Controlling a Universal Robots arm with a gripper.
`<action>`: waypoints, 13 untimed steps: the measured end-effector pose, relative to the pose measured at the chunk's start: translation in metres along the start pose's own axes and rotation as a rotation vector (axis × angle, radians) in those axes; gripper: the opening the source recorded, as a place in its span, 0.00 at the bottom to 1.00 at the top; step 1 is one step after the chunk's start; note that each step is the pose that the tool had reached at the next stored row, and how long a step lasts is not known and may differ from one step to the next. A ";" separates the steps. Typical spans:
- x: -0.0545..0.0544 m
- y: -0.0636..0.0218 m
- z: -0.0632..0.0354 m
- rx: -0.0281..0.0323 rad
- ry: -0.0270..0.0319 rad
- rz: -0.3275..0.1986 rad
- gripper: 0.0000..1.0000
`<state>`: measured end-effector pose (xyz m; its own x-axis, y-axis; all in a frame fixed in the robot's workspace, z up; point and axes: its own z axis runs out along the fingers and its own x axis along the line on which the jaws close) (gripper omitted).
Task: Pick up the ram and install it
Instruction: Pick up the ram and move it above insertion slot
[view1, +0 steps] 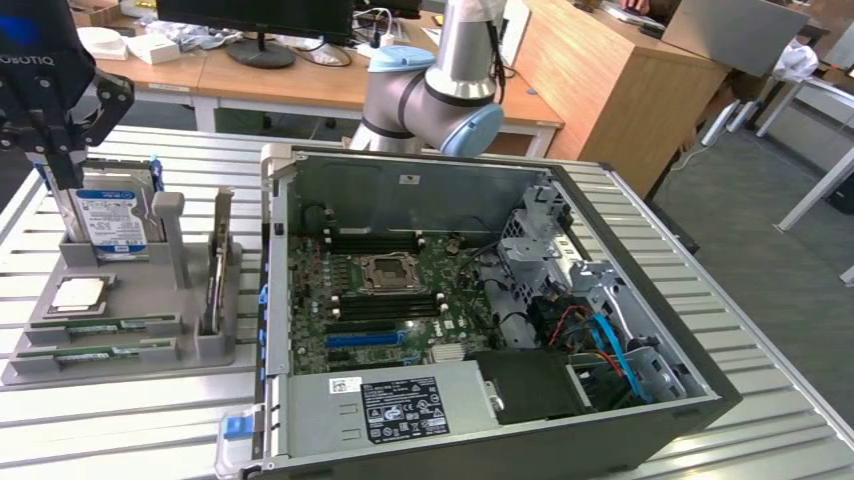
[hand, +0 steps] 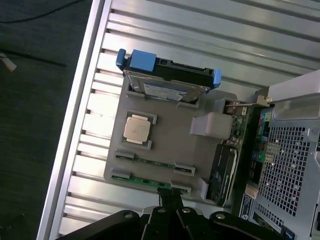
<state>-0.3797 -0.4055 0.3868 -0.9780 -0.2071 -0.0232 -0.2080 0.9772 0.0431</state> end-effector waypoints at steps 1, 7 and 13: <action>0.000 0.0000 0.0000 -0.0002 0.0004 -0.010 0.10; 0.000 0.0000 0.0000 -0.0016 0.0029 -0.067 0.10; 0.000 0.0000 0.0001 -0.0033 0.0060 -0.141 0.10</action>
<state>-0.3798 -0.4055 0.3867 -0.9390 -0.3431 -0.0233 -0.3438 0.9381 0.0431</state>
